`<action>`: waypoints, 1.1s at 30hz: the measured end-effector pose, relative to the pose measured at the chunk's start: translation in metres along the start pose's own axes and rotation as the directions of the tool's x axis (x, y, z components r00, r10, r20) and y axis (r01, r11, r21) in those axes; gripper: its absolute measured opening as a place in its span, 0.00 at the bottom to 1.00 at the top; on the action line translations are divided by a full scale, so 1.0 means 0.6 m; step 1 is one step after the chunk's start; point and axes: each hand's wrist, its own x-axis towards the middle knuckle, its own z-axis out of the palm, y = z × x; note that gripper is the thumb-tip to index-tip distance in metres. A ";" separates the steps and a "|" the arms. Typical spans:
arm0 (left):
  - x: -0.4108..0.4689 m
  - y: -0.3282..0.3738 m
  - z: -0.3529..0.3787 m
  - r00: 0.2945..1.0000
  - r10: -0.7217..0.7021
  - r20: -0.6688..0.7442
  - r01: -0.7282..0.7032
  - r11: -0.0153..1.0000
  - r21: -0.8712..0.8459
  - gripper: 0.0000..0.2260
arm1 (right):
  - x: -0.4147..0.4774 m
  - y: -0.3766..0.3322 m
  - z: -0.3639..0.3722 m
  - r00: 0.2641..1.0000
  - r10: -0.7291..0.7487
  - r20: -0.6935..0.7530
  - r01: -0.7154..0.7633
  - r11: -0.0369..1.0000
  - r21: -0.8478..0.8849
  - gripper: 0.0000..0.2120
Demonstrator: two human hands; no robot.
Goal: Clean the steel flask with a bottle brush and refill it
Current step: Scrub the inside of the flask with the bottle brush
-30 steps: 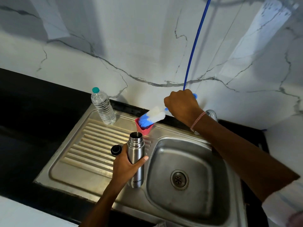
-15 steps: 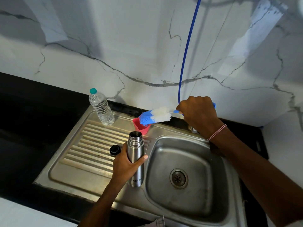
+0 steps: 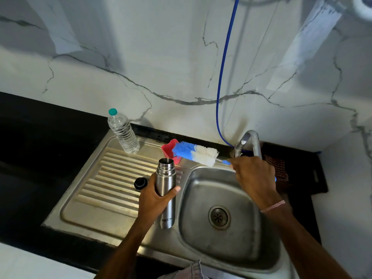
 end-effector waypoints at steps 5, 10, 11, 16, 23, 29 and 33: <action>-0.001 -0.006 0.000 1.000 -0.018 0.005 0.018 0.996 -0.087 0.24 | -0.069 0.027 0.079 0.980 0.190 0.062 -0.200 0.917 0.344 0.10; 0.000 -0.001 0.004 0.997 -0.072 0.024 0.075 0.983 -0.167 0.28 | -0.102 0.052 0.132 0.962 0.270 0.033 -0.247 0.819 0.518 0.10; -0.001 0.001 0.005 0.994 -0.101 0.036 0.106 0.973 -0.206 0.30 | -0.110 0.056 0.142 0.959 0.278 0.056 -0.258 0.776 0.575 0.09; -0.005 0.002 0.005 0.973 -0.100 0.209 0.157 0.948 -0.277 0.23 | -0.200 0.088 0.218 0.913 0.360 0.190 -0.338 0.412 0.846 0.28; -0.016 0.038 0.047 0.904 -0.075 0.422 0.187 0.955 -0.231 0.28 | -0.268 0.161 0.221 0.943 0.331 0.037 -0.215 0.521 0.826 0.31; -0.044 0.074 0.105 0.869 -0.027 0.493 0.146 0.968 -0.204 0.20 | -0.290 0.153 0.221 0.940 0.340 0.026 -0.220 0.546 0.809 0.25; -0.054 0.083 0.114 0.854 -0.002 0.521 0.128 0.970 -0.207 0.21 | -0.302 0.175 0.255 0.920 0.386 0.063 -0.266 0.498 0.825 0.26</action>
